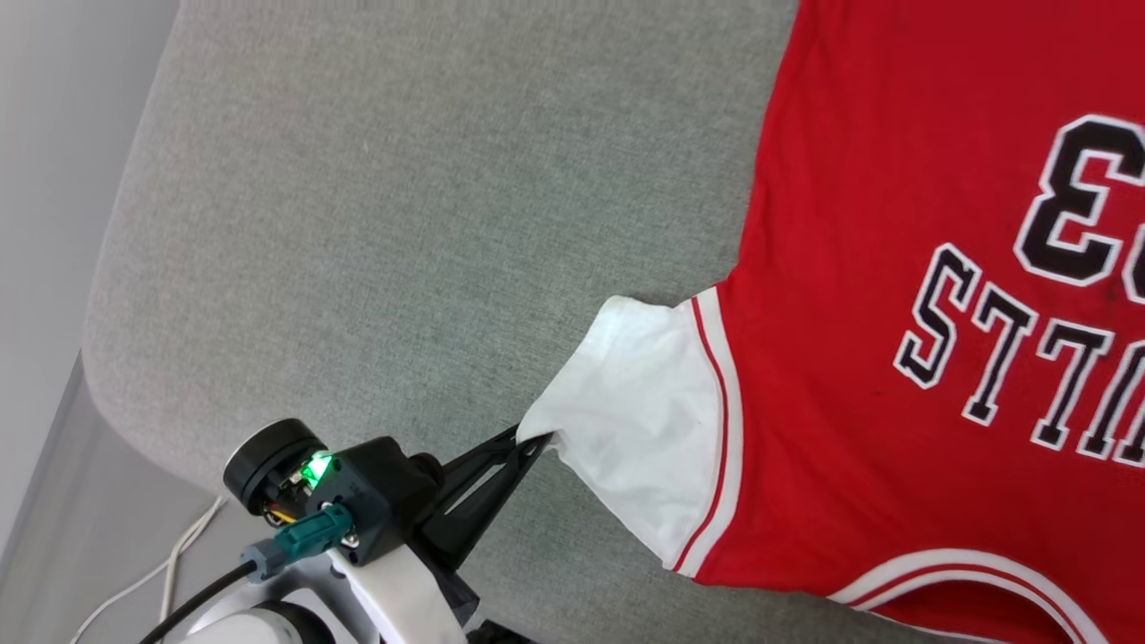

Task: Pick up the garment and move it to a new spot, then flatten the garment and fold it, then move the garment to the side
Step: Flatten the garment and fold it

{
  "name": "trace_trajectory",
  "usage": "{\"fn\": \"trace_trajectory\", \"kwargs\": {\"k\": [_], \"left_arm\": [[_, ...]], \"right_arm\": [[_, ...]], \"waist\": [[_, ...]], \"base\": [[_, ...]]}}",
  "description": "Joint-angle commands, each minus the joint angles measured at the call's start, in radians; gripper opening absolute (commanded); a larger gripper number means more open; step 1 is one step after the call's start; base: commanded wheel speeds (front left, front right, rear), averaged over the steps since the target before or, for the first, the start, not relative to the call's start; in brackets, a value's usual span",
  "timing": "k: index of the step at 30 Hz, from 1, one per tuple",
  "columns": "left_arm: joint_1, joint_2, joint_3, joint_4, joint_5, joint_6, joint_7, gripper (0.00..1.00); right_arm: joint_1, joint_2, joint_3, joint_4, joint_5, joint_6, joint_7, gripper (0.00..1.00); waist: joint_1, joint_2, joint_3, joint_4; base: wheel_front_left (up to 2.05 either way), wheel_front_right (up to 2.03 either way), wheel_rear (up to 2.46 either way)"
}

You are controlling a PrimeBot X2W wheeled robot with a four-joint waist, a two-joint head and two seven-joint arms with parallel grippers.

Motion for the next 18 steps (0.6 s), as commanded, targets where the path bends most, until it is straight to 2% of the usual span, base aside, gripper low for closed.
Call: {"fn": "trace_trajectory", "kwargs": {"k": [1, 8, 12, 18], "left_arm": [[0.011, 0.002, 0.002, 0.009, -0.004, 0.006, -0.002, 0.0], [0.049, 0.022, -0.002, 0.051, -0.007, 0.029, 0.0, 0.0], [0.087, 0.028, -0.002, 0.065, -0.024, 0.064, 0.007, 0.0], [0.154, 0.046, 0.001, 0.087, -0.052, 0.104, -0.005, 0.0]], "right_arm": [[0.061, 0.003, 0.004, 0.027, 0.009, -0.001, 0.006, 0.0], [0.216, 0.02, 0.027, 0.038, 0.081, -0.001, -0.078, 0.0], [0.322, 0.044, 0.051, 0.0, 0.162, 0.0, -0.126, 0.0], [0.523, 0.037, 0.072, -0.087, 0.268, -0.001, -0.179, 0.0]], "waist": [[-0.0001, 0.0, -0.04, -0.032], [-0.0001, 0.0, -0.181, -0.126], [-0.0001, 0.0, -0.265, -0.19], [-0.0001, 0.0, -0.374, -0.28]], "base": [[0.0, 0.0, 0.0], [0.0, 0.0, 0.0], [0.0, 0.0, 0.0], [0.0, 0.0, 0.0]]}}
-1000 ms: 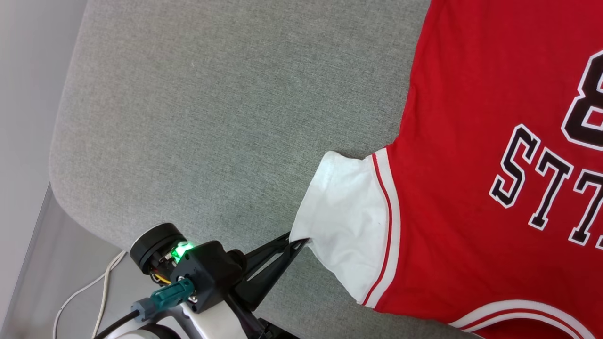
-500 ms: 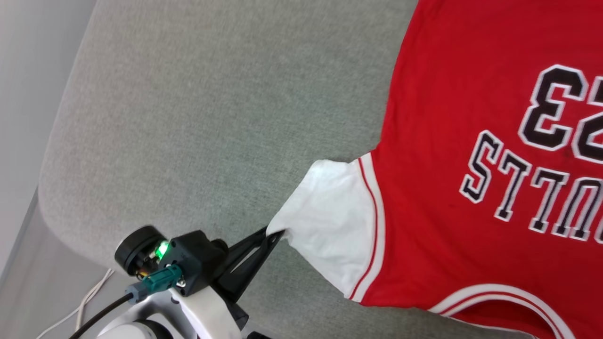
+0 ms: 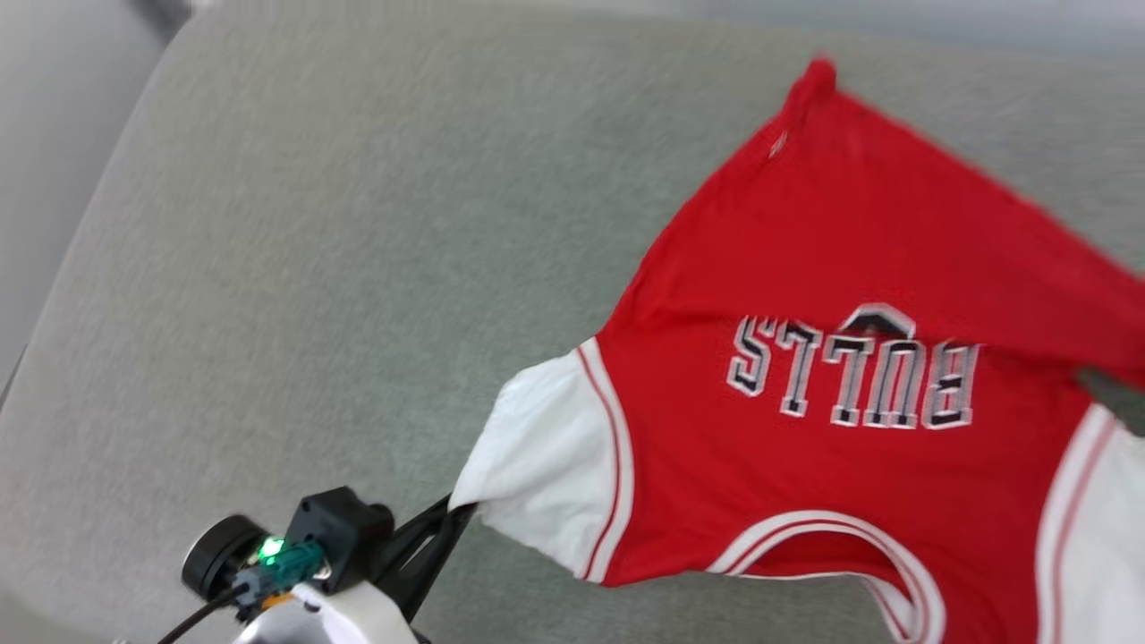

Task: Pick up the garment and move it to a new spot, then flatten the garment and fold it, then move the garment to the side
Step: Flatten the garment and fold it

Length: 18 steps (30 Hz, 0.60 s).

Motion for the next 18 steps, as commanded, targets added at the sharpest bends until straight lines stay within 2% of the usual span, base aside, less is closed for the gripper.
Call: {"fn": "trace_trajectory", "kwargs": {"k": [1, 7, 12, 18], "left_arm": [[0.02, 0.006, 0.004, 0.005, -0.011, 0.008, -0.011, 0.0], [0.075, -0.003, 0.021, 0.007, -0.051, 0.04, -0.044, 0.0], [0.106, -0.012, 0.019, 0.038, -0.055, 0.068, -0.059, 0.0], [0.136, -0.047, 0.033, 0.084, -0.088, 0.084, -0.095, 0.0]], "right_arm": [[0.049, 0.005, -0.006, -0.019, 0.016, -0.001, -0.014, 0.0], [0.274, 0.05, -0.062, -0.139, 0.086, -0.001, -0.063, 0.0], [0.448, 0.106, -0.095, -0.24, 0.081, -0.001, -0.109, 0.0], [0.583, 0.183, -0.081, -0.269, 0.065, -0.001, -0.168, 0.0]], "waist": [[0.0002, 0.0, -0.091, -0.088], [0.0002, 0.0, -0.149, -0.151], [0.0002, 0.0, -0.178, -0.19], [0.0002, 0.0, -0.205, -0.217]], "base": [[0.0, 0.0, 0.0], [0.0, 0.0, 0.0], [0.0, 0.0, 0.0], [0.0, 0.0, 0.0]]}}
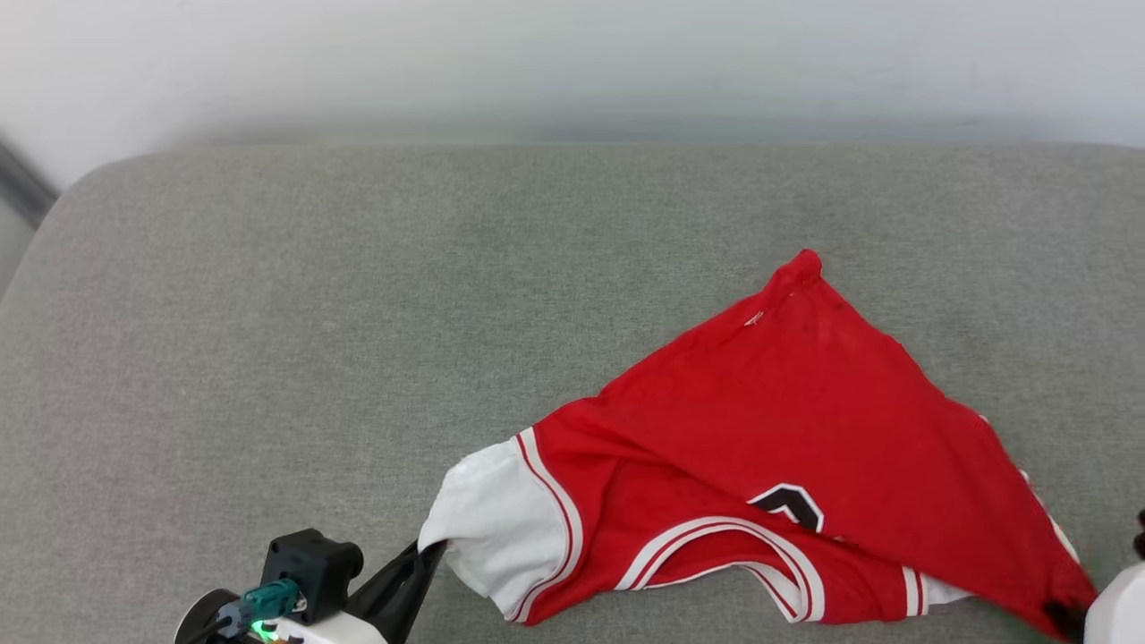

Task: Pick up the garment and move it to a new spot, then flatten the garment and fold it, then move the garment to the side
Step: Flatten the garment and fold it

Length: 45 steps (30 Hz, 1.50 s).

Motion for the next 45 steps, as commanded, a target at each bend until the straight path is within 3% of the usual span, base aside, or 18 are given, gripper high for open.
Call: {"fn": "trace_trajectory", "kwargs": {"k": [1, 7, 8, 9, 17, 22, 27, 30, 38, 45], "left_arm": [[0.014, -0.01, 0.005, 0.011, -0.007, 0.004, -0.011, 0.0], [0.021, -0.025, -0.005, 0.029, -0.008, 0.005, -0.017, 0.0], [0.021, -0.029, -0.006, 0.025, -0.011, 0.004, -0.016, 0.0], [0.021, -0.029, -0.006, 0.022, -0.013, 0.004, -0.014, 0.0], [0.008, -0.012, -0.011, -0.004, 0.003, 0.009, -0.003, 0.0], [-0.016, -0.012, -0.015, -0.039, 0.017, 0.008, 0.008, 0.0], [-0.05, -0.01, -0.018, -0.061, 0.037, -0.001, 0.018, 0.0], [-0.073, -0.015, -0.017, -0.069, 0.049, -0.005, 0.025, 0.0], [-0.136, -0.048, -0.029, -0.063, 0.067, -0.04, 0.026, 0.0], [-0.176, -0.084, -0.045, -0.041, 0.074, -0.071, 0.021, 0.0]], "right_arm": [[0.026, 0.017, 0.002, -0.005, -0.008, -0.001, -0.012, 0.0], [0.077, 0.057, 0.001, 0.003, -0.016, 0.0, -0.037, 0.0], [0.075, 0.061, -0.006, 0.0, -0.018, 0.0, -0.039, 0.35], [0.072, 0.062, -0.008, -0.005, -0.019, 0.0, -0.04, 1.0], [-0.014, 0.009, 0.042, -0.12, 0.021, 0.0, -0.016, 1.0], [-0.154, -0.008, 0.08, -0.186, 0.021, 0.0, 0.044, 1.0], [-0.293, -0.041, 0.129, -0.177, -0.023, 0.0, 0.105, 1.0], [-0.398, -0.075, 0.197, -0.127, -0.056, 0.0, 0.136, 1.0], [-0.638, -0.123, 0.262, 0.089, -0.113, 0.0, 0.174, 1.0], [-0.715, -0.161, 0.299, 0.238, -0.153, 0.0, 0.176, 1.0]], "waist": [[0.0003, 0.0, -0.016, -0.013], [0.0003, 0.0, -0.039, -0.016], [0.0003, 0.0, -0.039, -0.015], [0.0003, 0.0, -0.039, -0.014], [0.0003, 0.0, -0.017, 0.016], [0.0003, 0.0, 0.032, 0.054], [0.0003, 0.0, 0.089, 0.098], [0.0003, 0.0, 0.138, 0.13], [0.0003, 0.0, 0.248, 0.225], [0.0003, 0.0, 0.302, 0.298]], "base": [[0.0, 0.0, 0.0], [0.0, 0.0, 0.0], [0.0, 0.0, 0.0], [0.0, 0.0, 0.0], [0.0, 0.0, 0.0], [0.0, 0.0, 0.0], [0.0, 0.0, 0.0], [0.0, 0.0, 0.0], [0.0, 0.0, 0.0], [0.0, 0.0, 0.0]]}}
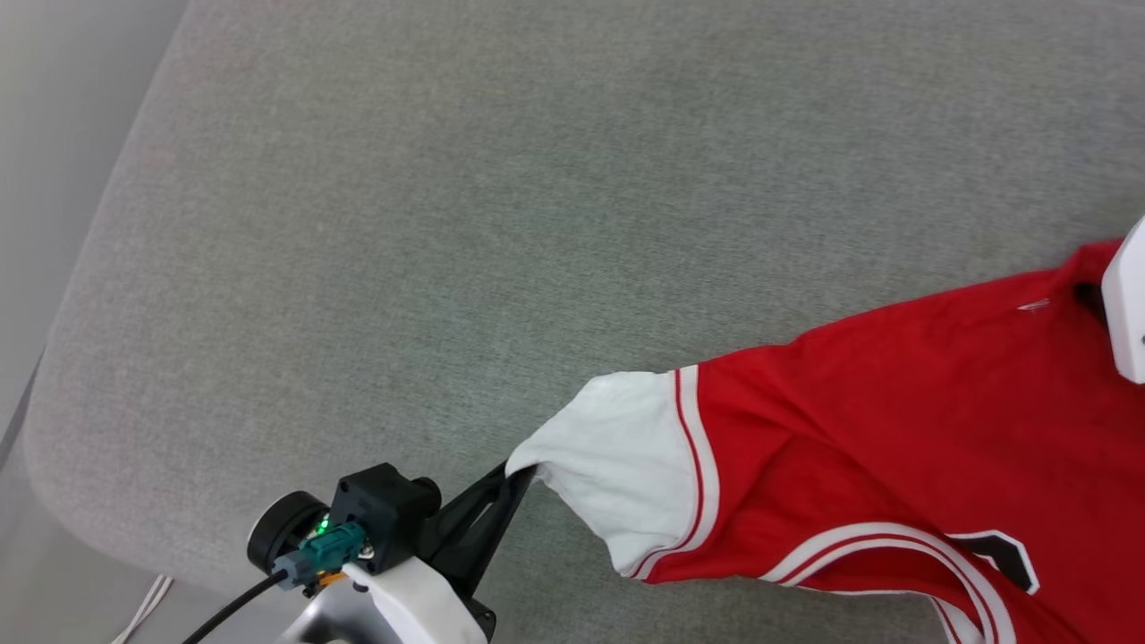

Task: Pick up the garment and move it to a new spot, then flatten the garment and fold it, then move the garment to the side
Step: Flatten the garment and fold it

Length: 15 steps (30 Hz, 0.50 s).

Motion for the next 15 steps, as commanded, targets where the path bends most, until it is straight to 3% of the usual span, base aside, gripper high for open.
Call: {"fn": "trace_trajectory", "kwargs": {"k": [1, 10, 11, 12, 13, 15], "left_arm": [[-0.01, -0.007, -0.002, 0.004, 0.002, -0.005, -0.007, 0.0], [-0.023, -0.038, -0.017, 0.042, -0.003, -0.025, -0.019, 0.0], [-0.023, -0.039, -0.017, 0.045, -0.004, -0.025, -0.02, 0.0], [-0.024, -0.04, -0.017, 0.048, -0.005, -0.027, -0.021, 0.0], [-0.025, -0.04, -0.017, 0.05, -0.006, -0.028, -0.022, 0.0], [-0.024, -0.041, -0.017, 0.056, -0.007, -0.028, -0.024, 0.0]], "right_arm": [[-0.002, -0.011, 0.017, 0.023, -0.005, 0.0, 0.004, 1.0], [0.043, -0.016, 0.103, 0.142, 0.026, 0.0, 0.035, 1.0], [0.05, -0.02, 0.113, 0.145, 0.034, 0.001, 0.041, 0.44], [0.056, -0.023, 0.119, 0.147, 0.042, 0.001, 0.048, 0.16], [0.063, -0.027, 0.125, 0.149, 0.048, 0.001, 0.055, 0.0], [0.072, -0.036, 0.128, 0.153, 0.056, 0.001, 0.059, 0.0]], "waist": [[-0.0002, -0.0001, 0.027, 0.033], [-0.0002, -0.0001, 0.03, 0.064], [-0.0002, -0.0001, 0.028, 0.066], [-0.0002, -0.0001, 0.026, 0.066], [-0.0002, -0.0001, 0.023, 0.066], [-0.0002, -0.0001, 0.017, 0.064]], "base": [[0.0, 0.0, 0.0], [0.0, 0.0, 0.0], [0.0, 0.0, 0.0], [0.0, 0.0, 0.0], [0.0, 0.0, 0.0], [0.0, 0.0, 0.0]]}}
